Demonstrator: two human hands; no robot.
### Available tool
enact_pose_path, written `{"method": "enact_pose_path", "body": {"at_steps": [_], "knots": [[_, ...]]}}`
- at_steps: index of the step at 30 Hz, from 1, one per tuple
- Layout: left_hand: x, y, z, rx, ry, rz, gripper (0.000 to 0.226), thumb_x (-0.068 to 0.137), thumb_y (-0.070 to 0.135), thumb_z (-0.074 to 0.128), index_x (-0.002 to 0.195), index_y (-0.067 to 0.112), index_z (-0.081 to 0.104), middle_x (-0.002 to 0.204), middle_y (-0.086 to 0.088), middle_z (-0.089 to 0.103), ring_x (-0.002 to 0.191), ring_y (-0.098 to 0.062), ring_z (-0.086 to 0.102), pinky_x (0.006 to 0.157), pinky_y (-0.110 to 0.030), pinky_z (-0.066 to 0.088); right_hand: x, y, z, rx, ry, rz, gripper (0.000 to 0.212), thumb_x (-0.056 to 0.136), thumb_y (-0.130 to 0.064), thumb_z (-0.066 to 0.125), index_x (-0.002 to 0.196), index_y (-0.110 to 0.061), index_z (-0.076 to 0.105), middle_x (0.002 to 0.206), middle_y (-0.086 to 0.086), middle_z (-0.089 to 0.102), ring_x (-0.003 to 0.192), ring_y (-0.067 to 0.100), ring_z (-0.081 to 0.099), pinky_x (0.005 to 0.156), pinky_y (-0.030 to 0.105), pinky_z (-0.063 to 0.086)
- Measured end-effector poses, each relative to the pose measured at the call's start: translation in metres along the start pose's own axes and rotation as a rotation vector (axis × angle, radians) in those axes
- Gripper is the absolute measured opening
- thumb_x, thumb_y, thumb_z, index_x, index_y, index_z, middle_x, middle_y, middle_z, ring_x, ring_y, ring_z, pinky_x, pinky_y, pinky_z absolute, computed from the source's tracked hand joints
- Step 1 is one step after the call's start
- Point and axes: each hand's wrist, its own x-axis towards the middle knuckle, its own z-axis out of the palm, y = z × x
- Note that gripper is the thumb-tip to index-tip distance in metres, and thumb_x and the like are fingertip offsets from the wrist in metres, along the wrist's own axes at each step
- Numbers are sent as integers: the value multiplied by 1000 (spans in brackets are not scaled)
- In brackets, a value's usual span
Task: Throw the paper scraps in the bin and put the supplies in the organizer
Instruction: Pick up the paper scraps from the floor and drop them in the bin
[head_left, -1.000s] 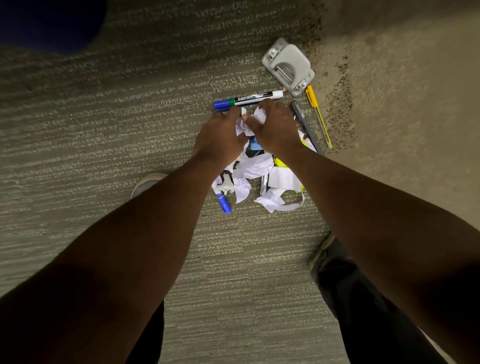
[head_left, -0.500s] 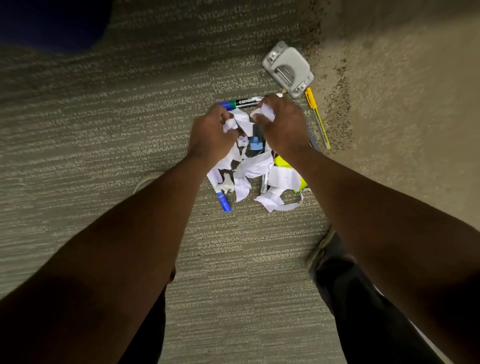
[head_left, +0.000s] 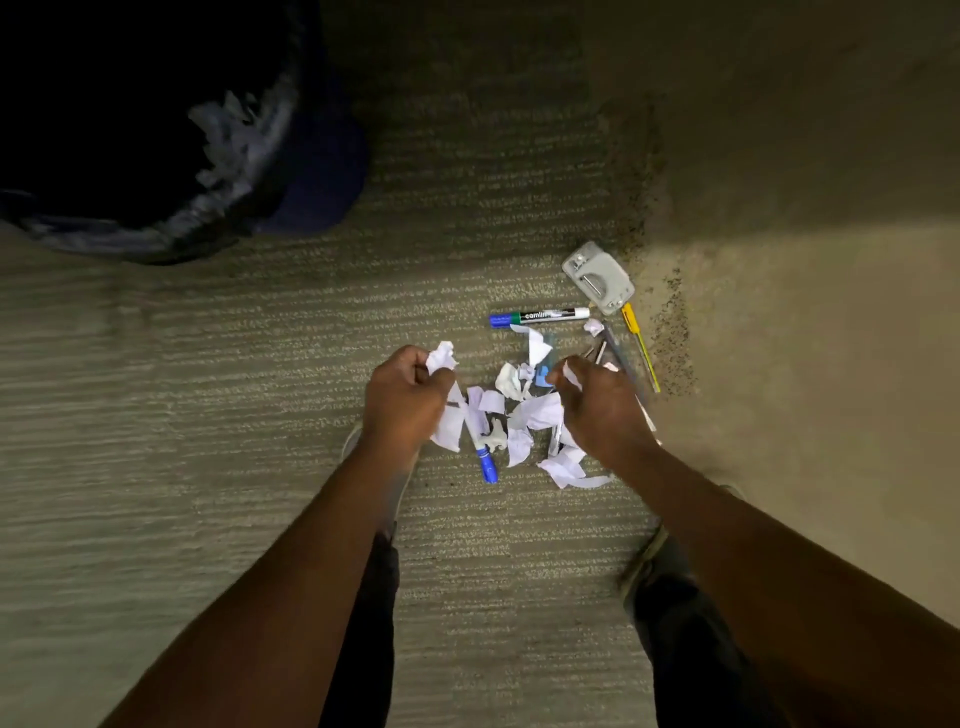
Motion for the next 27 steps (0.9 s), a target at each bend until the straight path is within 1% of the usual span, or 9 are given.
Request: {"method": "enact_pose_path", "body": {"at_steps": [3,5,9,12,16,19,23,25,27], "knots": [[-14,24,-22,-35,59,78,24,84,9,65,66,18,51,62,-1,53,48,-6,44,45,-18,36,-3,-42,-1,87,24,-56,17,97,-16,50,96,-4,63,90,19,70,87,38,64,72,35,40],[-22,40,-37,-95,134,124,21,85,8,63,68,17,54,59,1,54,42,0,44,41,-11,34,1,-74,-3,114,49,-84,25,97,-30,52,87,-9,60,82,17,69,82,37,63,66,34,32],[-32,72,-79,-244,325,239,21,88,11,61,69,20,56,59,6,55,48,2,46,46,-12,37,8,-147,-24,179,84,-139,54,93,-59,34,73,-12,52,62,7,60,68,31,60,62,34,43],[-33,99,-121,-351,491,387,25,87,12,61,69,26,52,60,13,51,50,4,46,47,-11,37,9,-210,-47,383,253,-301,57,100,-49,32,69,-8,57,55,5,56,55,25,56,56,38,46],[-18,132,-174,-419,717,569,26,84,10,54,68,28,44,62,16,45,52,6,42,54,-13,33,26,-296,-61,674,526,-498,42,98,-30,40,70,-4,56,54,3,49,48,14,47,48,26,38],[8,150,-202,-521,872,577,24,85,8,47,68,24,41,63,16,44,54,8,41,60,-13,35,50,-340,-56,750,553,-548,32,99,-20,46,71,-4,52,56,-3,45,51,6,42,51,19,36],[45,155,-216,-420,848,553,21,94,8,43,75,17,47,66,15,49,59,11,50,60,-6,34,80,-359,-44,566,363,-529,29,101,-27,43,74,-19,43,61,-13,42,58,0,44,57,13,34],[61,150,-219,-94,703,460,25,100,21,37,104,10,59,93,5,64,89,8,58,69,-5,35,91,-357,-39,411,247,-510,29,103,-35,36,79,-22,48,67,-14,48,64,-1,48,61,15,36],[75,138,-221,197,548,389,42,100,28,32,136,13,49,127,-8,61,119,-20,55,95,-25,42,96,-350,-38,309,225,-516,29,103,-36,33,83,-24,51,72,-15,50,69,-2,50,63,16,37]]}}
